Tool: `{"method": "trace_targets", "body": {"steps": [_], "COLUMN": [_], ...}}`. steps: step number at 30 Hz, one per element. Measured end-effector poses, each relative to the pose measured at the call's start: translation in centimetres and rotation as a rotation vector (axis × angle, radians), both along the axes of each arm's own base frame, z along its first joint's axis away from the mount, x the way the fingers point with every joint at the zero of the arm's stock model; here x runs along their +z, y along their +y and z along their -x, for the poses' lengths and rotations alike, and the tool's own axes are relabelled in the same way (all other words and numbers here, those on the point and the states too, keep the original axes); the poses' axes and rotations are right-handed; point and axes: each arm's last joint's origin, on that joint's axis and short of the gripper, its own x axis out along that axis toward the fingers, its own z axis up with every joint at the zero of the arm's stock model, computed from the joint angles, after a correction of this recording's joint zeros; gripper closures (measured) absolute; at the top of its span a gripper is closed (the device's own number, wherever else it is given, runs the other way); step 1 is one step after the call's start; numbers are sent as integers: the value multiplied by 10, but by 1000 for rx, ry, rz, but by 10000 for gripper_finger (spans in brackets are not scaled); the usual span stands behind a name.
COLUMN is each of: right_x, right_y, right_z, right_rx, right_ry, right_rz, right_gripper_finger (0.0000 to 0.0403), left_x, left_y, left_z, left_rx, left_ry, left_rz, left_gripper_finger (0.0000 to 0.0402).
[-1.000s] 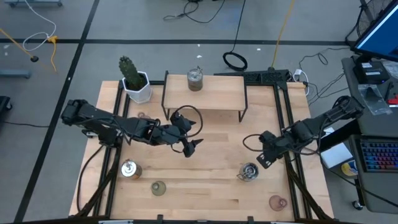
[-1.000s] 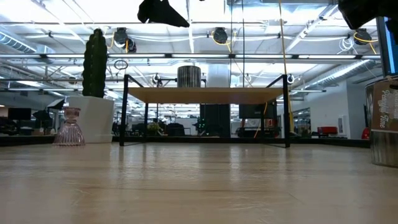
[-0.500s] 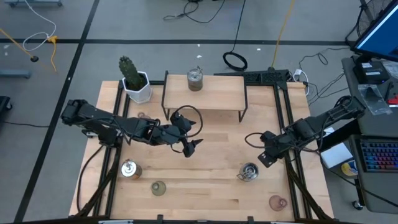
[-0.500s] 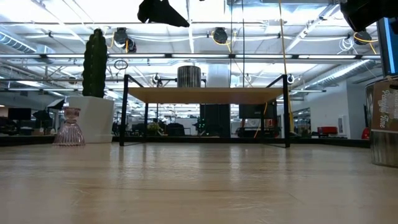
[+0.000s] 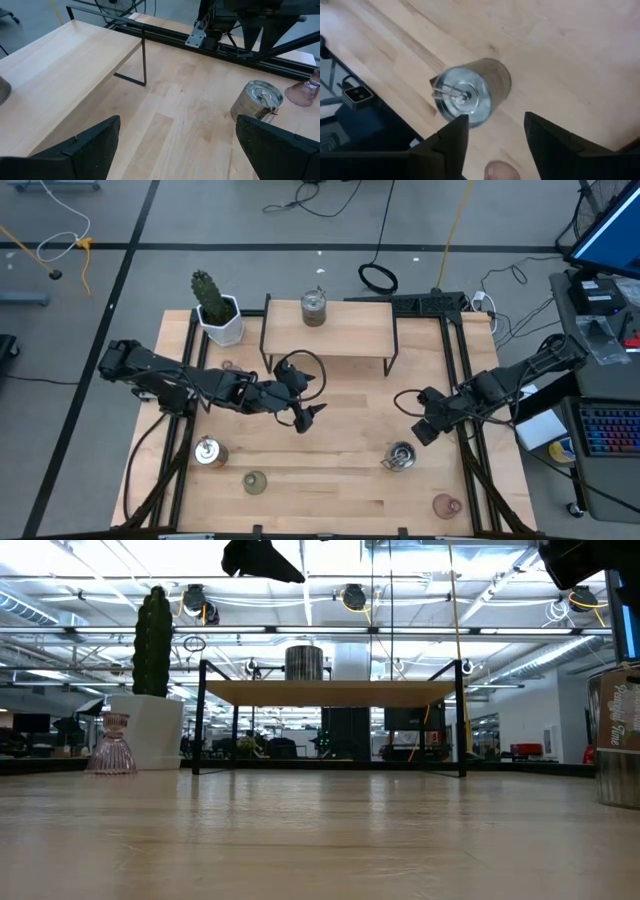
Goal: Pick & Place candle stick holders
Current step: Put the right silver scented candle on the shelf
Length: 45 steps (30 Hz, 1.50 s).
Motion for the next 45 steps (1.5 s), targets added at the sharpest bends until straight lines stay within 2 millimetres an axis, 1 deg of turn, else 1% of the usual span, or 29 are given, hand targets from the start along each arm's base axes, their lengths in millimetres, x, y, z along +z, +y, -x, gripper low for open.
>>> {"method": "trace_targets", "body": {"steps": [3, 7, 19, 29, 37, 41, 45], "right_x": [1, -3, -15, -23, -29, -41, -54], "right_y": [1, 3, 10, 19, 28, 31, 33], "right_z": [-2, -5, -19, -23, -27, -24, -23], "right_rx": [-2, -17, 11, 40, 61, 54, 42], "right_ry": [-19, 8, 64, 100, 114, 144, 130], "right_rz": [-4, -1, 29, 46, 48, 29, 8], "right_gripper_finger": [200, 195, 195, 196, 207, 208, 207], "left_x": [0, 0, 0, 0, 0, 0, 0], "left_y": [0, 0, 0, 0, 0, 0, 0], "left_z": [0, 0, 0, 0, 0, 0, 0], "left_rx": [0, -1, -4, -4, -4, -4, -4], "left_ry": [0, 1, 3, 3, 3, 3, 3], "left_rz": [0, -2, -9, -9, -9, -8, -8], "left_gripper_finger": [11, 11, 11, 11, 11, 11, 11]}}
